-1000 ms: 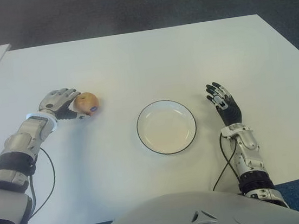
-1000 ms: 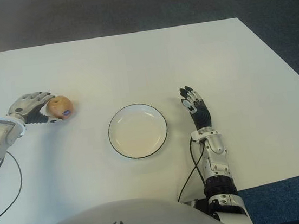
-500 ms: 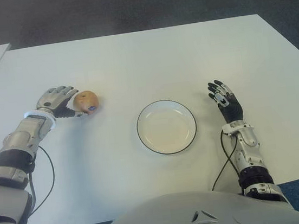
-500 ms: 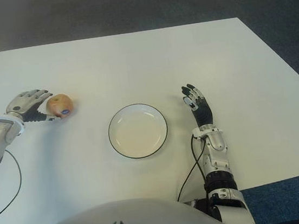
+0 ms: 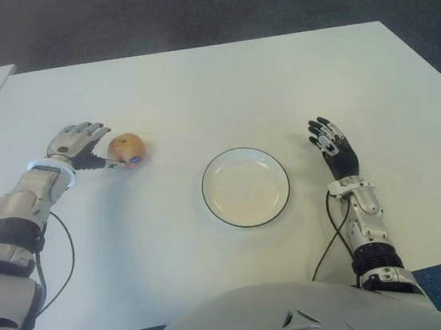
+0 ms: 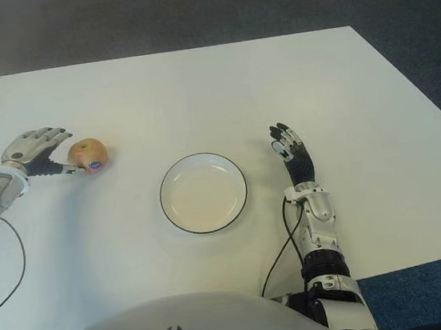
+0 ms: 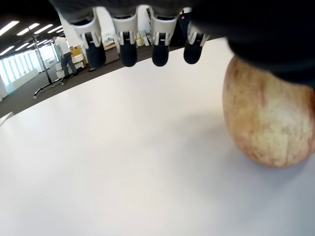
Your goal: Put the apples into the plate.
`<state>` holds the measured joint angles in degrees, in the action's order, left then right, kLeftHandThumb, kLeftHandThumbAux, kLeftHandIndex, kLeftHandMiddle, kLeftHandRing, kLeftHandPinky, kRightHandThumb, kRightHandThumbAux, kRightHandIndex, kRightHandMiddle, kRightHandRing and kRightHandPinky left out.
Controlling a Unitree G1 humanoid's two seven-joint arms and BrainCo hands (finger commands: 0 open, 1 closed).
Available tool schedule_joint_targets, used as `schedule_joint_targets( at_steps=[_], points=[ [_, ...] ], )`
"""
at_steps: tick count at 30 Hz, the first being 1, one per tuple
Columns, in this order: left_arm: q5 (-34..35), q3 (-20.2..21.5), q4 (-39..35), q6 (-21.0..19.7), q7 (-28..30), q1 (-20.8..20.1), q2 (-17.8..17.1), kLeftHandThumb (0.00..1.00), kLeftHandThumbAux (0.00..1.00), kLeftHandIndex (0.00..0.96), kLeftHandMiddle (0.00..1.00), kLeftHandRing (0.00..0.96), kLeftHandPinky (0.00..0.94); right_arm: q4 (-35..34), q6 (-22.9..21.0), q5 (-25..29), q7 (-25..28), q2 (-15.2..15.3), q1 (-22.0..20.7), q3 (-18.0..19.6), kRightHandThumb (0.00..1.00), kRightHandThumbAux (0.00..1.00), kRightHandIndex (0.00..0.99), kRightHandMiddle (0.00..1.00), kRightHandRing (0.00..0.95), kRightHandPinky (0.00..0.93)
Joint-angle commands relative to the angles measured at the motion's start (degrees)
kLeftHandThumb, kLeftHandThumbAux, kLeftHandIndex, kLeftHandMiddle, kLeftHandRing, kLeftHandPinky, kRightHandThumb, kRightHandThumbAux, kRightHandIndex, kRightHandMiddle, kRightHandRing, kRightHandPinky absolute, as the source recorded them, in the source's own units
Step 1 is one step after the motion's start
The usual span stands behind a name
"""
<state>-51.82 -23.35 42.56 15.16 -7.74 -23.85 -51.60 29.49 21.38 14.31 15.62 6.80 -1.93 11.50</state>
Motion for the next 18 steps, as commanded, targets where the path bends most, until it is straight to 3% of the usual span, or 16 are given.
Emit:
schedule_joint_targets(
  at_steps=[1, 18],
  points=[
    [0.47, -0.06, -0.18, 0.58, 0.71, -0.78, -0.43, 0.263, 0.223, 0.000, 0.000, 0.000, 0.012, 6.11, -2.77, -1.13, -0.93, -1.34, 4.25, -0.20, 0.279, 0.527, 0.129, 0.193, 0.095, 0.000],
    [2.61, 1.40, -4.23, -1.20, 2.49, -0.33, -0.14, 0.273, 0.247, 0.000, 0.000, 0.000, 0.003, 7.19, -2.18, -1.38, -0.95, -1.26, 3.93, -0.12, 0.278, 0.523, 0.133, 0.192, 0.097, 0.000]
  ],
)
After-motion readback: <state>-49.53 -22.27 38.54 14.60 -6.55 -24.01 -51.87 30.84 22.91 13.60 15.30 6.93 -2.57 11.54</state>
